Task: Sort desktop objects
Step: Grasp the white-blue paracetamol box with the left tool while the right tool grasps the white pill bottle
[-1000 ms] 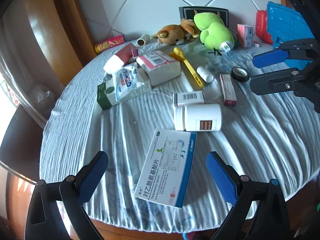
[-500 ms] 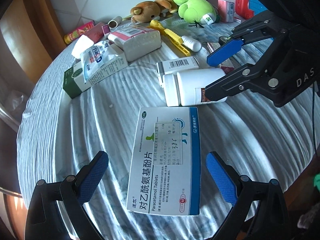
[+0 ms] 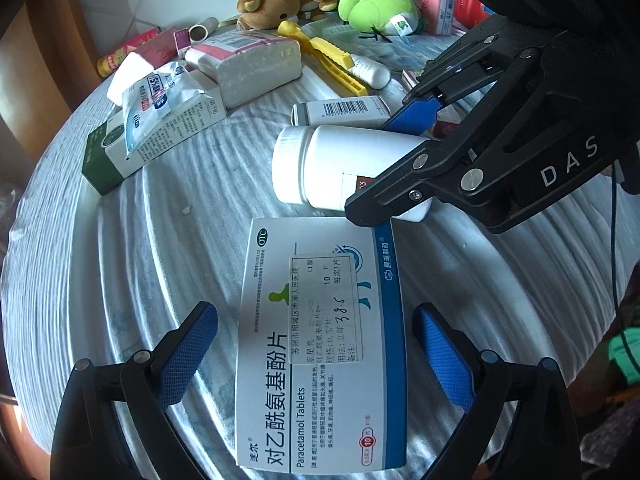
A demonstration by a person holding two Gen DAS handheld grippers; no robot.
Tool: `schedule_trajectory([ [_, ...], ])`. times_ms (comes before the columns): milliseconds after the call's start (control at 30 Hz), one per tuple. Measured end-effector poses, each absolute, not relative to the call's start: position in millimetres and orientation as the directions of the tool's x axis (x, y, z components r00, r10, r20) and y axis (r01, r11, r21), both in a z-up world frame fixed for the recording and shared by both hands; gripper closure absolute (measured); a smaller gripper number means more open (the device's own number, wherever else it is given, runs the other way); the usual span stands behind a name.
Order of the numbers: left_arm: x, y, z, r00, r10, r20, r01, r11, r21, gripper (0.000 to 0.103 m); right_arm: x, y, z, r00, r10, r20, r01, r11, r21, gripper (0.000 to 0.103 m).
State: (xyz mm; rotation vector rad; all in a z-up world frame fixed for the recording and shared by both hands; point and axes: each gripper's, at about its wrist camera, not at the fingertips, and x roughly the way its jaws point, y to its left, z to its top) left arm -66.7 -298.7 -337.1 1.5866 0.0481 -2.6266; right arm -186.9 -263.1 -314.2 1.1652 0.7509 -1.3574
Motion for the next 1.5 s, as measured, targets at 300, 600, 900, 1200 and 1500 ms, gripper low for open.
schedule_trajectory([
  [300, -67.3, -294.2, -337.2, -0.458, -0.03, -0.888, 0.081, -0.997, -0.008, 0.003, -193.8, -265.0, -314.7, 0.161, -0.293, -0.943, 0.95, -0.212, 0.228, 0.057],
  [600, -62.5, -293.3, -329.9, -0.476, -0.018, -0.879, 0.063, -0.998, -0.014, 0.031, -193.6, -265.0, -313.1, 0.083, -0.254, -0.964, 0.944, -0.289, 0.157, 0.057],
  [900, -59.8, -290.8, -320.7, -0.474, -0.058, -0.879, 0.075, -0.997, 0.025, 0.031, -199.4, -226.5, -307.8, 0.033, -0.259, -0.965, 0.922, -0.365, 0.129, 0.057],
  [1200, -58.3, -285.8, -291.9, -0.519, -0.098, -0.849, 0.104, -0.993, 0.051, 0.032, -184.4, -193.0, -288.5, -0.086, -0.324, -0.942, 0.899, -0.433, 0.067, 0.057],
  [1500, -41.2, -292.3, -247.1, -0.603, -0.148, -0.784, 0.134, -0.987, 0.083, 0.032, -169.9, -189.4, -265.9, -0.142, -0.366, -0.92, 0.876, -0.479, 0.055, 0.057],
])
